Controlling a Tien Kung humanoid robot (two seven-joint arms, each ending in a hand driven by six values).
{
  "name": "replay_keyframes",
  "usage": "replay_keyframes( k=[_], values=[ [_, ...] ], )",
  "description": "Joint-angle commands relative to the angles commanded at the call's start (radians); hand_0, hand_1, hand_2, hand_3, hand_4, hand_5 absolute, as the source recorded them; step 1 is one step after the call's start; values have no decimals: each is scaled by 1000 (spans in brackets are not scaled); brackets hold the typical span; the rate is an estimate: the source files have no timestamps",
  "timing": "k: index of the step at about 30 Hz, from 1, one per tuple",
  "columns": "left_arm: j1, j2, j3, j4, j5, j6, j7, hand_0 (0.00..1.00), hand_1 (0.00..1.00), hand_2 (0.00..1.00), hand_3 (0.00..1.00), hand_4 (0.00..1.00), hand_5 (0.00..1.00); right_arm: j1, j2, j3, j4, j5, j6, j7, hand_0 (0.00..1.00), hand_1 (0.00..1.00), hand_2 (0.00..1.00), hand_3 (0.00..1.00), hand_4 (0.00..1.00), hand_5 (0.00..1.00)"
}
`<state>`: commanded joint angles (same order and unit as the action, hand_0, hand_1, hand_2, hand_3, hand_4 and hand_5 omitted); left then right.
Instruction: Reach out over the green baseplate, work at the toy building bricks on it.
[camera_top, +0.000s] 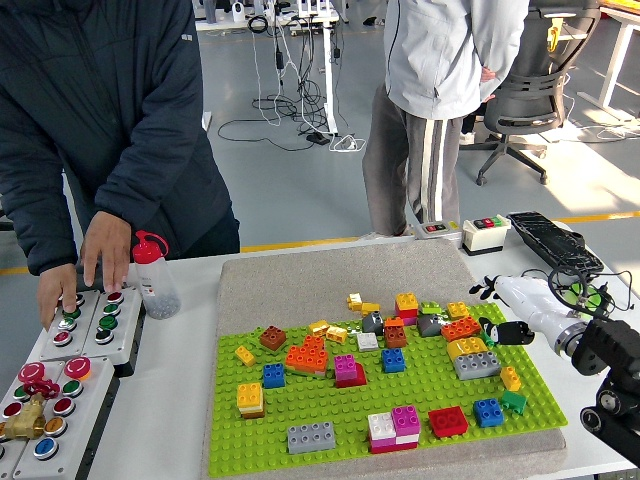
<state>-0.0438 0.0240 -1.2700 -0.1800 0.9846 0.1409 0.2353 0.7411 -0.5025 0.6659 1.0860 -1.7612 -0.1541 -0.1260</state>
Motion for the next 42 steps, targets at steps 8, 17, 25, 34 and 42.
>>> replay_keyframes(
  k=[8,17,25,34,42],
  values=[
    [4,0,0,0,6,0,2,726,764,772,674,478,998,36,39,-51,26,-1,6,0,812,675,683,736,574,114],
    [8,2,1,0,7,-1,2,726,764,772,674,478,998,59,67,-70,120,16,15,-32,736,645,654,727,568,111],
    [3,5,8,0,2,-3,2,726,764,772,673,477,998,112,102,-91,179,71,113,-115,672,601,615,694,563,109],
    [-2,7,11,0,-1,-3,1,726,764,772,672,477,998,171,155,-150,115,15,219,-186,678,610,627,708,564,105],
    [-3,8,10,0,-2,-2,0,727,764,770,671,477,998,184,185,-200,60,-54,231,-192,684,618,641,713,567,103]
  ],
)
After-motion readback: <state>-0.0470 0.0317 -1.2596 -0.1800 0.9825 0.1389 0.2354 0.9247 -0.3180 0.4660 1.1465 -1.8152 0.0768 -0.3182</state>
